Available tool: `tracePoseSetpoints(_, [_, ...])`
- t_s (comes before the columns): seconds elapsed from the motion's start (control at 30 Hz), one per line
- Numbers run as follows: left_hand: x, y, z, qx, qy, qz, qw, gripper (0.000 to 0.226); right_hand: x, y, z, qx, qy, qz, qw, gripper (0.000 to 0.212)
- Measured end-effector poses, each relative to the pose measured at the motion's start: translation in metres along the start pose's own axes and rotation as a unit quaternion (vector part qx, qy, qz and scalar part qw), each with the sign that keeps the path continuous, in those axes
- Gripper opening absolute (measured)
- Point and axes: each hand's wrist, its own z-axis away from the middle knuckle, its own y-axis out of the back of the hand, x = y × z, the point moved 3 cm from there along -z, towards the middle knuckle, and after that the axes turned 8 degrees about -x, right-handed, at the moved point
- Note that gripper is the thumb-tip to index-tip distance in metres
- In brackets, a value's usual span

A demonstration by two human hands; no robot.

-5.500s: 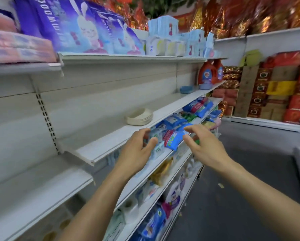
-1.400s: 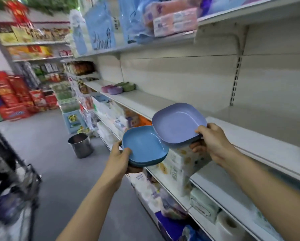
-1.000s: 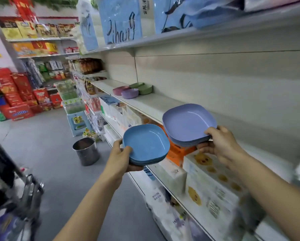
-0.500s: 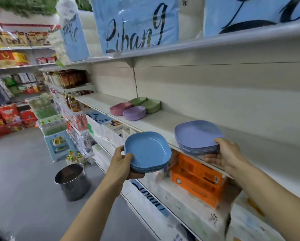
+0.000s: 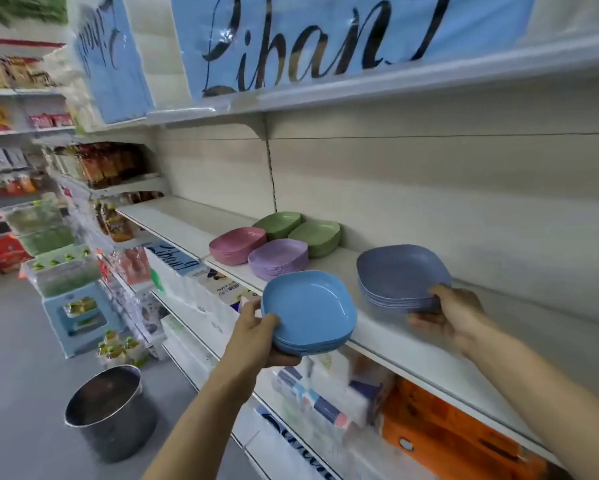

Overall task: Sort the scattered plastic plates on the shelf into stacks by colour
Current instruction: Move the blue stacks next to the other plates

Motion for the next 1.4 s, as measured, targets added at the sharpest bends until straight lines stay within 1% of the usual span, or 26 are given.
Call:
tracePoseSetpoints(0.07, [0.0,0.012,-0.021,-0.012,0.006,-0.005,1.0,0.036,0.002,-0.017,-0.013,0.0,-0.011,0.002,1.0,0.023])
tracePoseSetpoints(0.2, [0.005,0.033,-0.061,-0.043,0.005,-0.011,0.999,0.034,-0.004,-0.046,-0.038,0.017,0.001,-0.014,1.0,0.022])
tracePoseSetpoints(0.27, [0.009,0.046,-0.083,-0.073,0.003,-0.017,0.997,0.029,-0.004,-0.061,-0.051,0.035,0.007,-0.029,0.999,0.023])
tracePoseSetpoints(0.33, [0.016,0.06,-0.104,-0.1,0.006,-0.023,0.995,0.03,-0.002,-0.076,-0.06,0.052,0.009,-0.041,0.998,0.023])
tracePoseSetpoints(0.43, [0.029,0.082,-0.132,-0.136,-0.006,-0.03,0.99,0.035,0.003,-0.094,-0.072,0.087,0.013,-0.055,0.995,0.024])
tracePoseSetpoints(0.53, [0.043,0.104,-0.157,-0.157,-0.018,-0.023,0.987,0.034,0.007,-0.108,-0.082,0.128,0.02,-0.052,0.99,0.028])
tracePoseSetpoints(0.67, [0.057,0.121,-0.187,-0.188,-0.024,-0.019,0.982,0.029,0.012,-0.12,-0.089,0.177,0.015,-0.068,0.982,0.019])
tracePoseSetpoints(0.77, [0.06,0.127,-0.202,-0.209,-0.022,-0.018,0.977,0.03,0.013,-0.131,-0.093,0.187,0.002,-0.071,0.98,0.025])
tracePoseSetpoints(0.93, [0.062,0.126,-0.21,-0.226,-0.02,0.0,0.974,0.028,0.005,-0.141,-0.1,0.173,0.021,-0.099,0.98,0.025])
tracePoseSetpoints(1.03, [0.063,0.12,-0.212,-0.235,-0.024,-0.003,0.972,0.027,0.006,-0.137,-0.1,0.169,0.009,-0.05,0.984,0.032])
tracePoseSetpoints(1.1, [0.063,0.112,-0.213,-0.24,-0.03,-0.001,0.97,0.028,0.001,-0.133,-0.095,0.197,0.026,0.053,0.979,0.026])
tracePoseSetpoints(1.17, [0.064,0.101,-0.213,-0.247,-0.04,0.008,0.968,0.033,-0.011,-0.134,-0.085,0.235,0.056,0.16,0.957,0.021])
tracePoseSetpoints(1.2, [0.064,0.094,-0.213,-0.252,-0.045,0.011,0.967,0.035,-0.017,-0.138,-0.078,0.221,0.069,0.172,0.958,0.022])
tracePoseSetpoints(1.23, [0.065,0.086,-0.212,-0.256,-0.05,0.013,0.965,0.038,-0.022,-0.144,-0.071,0.178,0.072,0.158,0.969,0.026])
tracePoseSetpoints(1.27, [0.065,0.078,-0.211,-0.26,-0.054,0.013,0.964,0.039,-0.025,-0.151,-0.064,0.118,0.061,0.149,0.98,0.032])
tracePoseSetpoints(1.3, [0.064,0.069,-0.209,-0.263,-0.054,0.013,0.963,0.041,-0.028,-0.159,-0.056,0.058,0.047,0.165,0.983,0.035])
tracePoseSetpoints(1.33, [0.064,0.061,-0.206,-0.27,-0.053,0.015,0.961,0.041,-0.03,-0.165,-0.049,0.011,0.041,0.199,0.979,0.032])
tracePoseSetpoints(1.37, [0.063,0.052,-0.202,-0.281,-0.054,0.018,0.958,0.039,-0.031,-0.168,-0.044,-0.014,0.046,0.233,0.971,0.026])
tracePoseSetpoints(1.4, [0.062,0.044,-0.198,-0.293,-0.058,0.015,0.954,0.035,-0.032,-0.168,-0.04,-0.011,0.056,0.263,0.963,0.019])
